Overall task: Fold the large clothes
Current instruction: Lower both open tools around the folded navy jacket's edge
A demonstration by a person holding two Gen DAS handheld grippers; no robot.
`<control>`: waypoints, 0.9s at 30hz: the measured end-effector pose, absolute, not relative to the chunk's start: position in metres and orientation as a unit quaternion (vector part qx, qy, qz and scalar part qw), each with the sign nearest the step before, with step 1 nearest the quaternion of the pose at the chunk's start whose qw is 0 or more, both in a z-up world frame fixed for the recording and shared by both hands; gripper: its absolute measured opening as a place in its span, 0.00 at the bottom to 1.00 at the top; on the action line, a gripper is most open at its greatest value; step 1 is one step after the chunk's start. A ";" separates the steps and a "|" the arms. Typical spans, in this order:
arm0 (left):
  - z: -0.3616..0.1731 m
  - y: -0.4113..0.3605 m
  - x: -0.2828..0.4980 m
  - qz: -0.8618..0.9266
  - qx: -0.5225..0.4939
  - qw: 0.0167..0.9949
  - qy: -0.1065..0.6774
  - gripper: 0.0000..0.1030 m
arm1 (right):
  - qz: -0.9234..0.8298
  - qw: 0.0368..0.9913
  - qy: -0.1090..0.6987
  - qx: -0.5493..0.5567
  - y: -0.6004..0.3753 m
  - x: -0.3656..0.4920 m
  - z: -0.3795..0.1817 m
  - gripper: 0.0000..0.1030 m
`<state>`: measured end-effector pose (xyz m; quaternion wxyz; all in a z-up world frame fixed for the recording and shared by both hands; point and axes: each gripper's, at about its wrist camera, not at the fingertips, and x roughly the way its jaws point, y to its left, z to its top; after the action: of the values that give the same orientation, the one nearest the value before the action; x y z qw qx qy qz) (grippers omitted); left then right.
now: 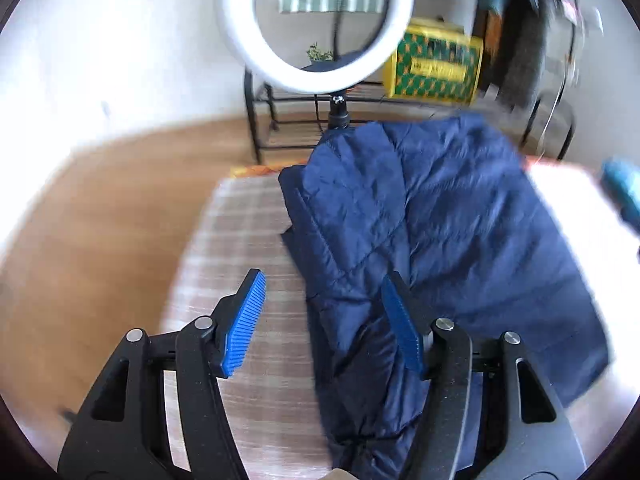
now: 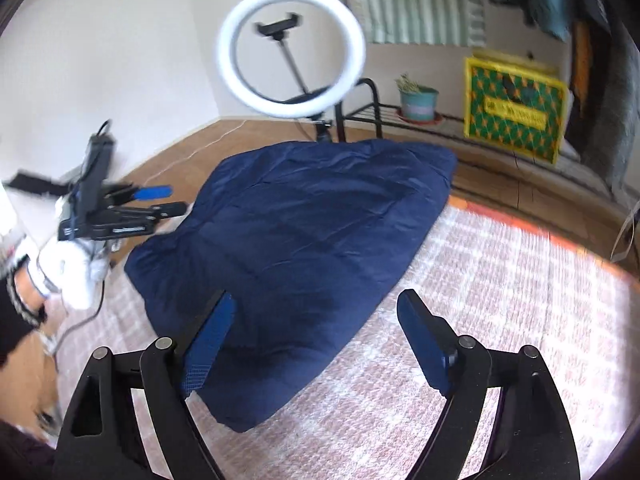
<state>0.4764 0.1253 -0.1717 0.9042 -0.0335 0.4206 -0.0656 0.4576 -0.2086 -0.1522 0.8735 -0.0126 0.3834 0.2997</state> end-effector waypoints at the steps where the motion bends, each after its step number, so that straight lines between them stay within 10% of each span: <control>1: -0.171 0.139 0.484 -0.086 -0.086 0.894 0.431 0.63 | 0.292 0.874 0.388 -0.001 -0.213 0.463 -0.155 0.82; 10: -0.216 0.208 0.534 -0.164 -0.338 0.793 0.479 0.70 | 0.297 0.807 0.481 0.170 -0.252 0.525 -0.198 0.82; 27: -0.264 0.184 0.565 -0.193 -0.337 0.759 0.523 0.71 | 0.291 0.767 0.506 0.265 -0.247 0.579 -0.245 0.82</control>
<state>0.5652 0.1839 -0.2643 0.7586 -0.3374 0.5229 -0.1930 0.5787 -0.2473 -0.2451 0.7672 0.2655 0.5061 0.2913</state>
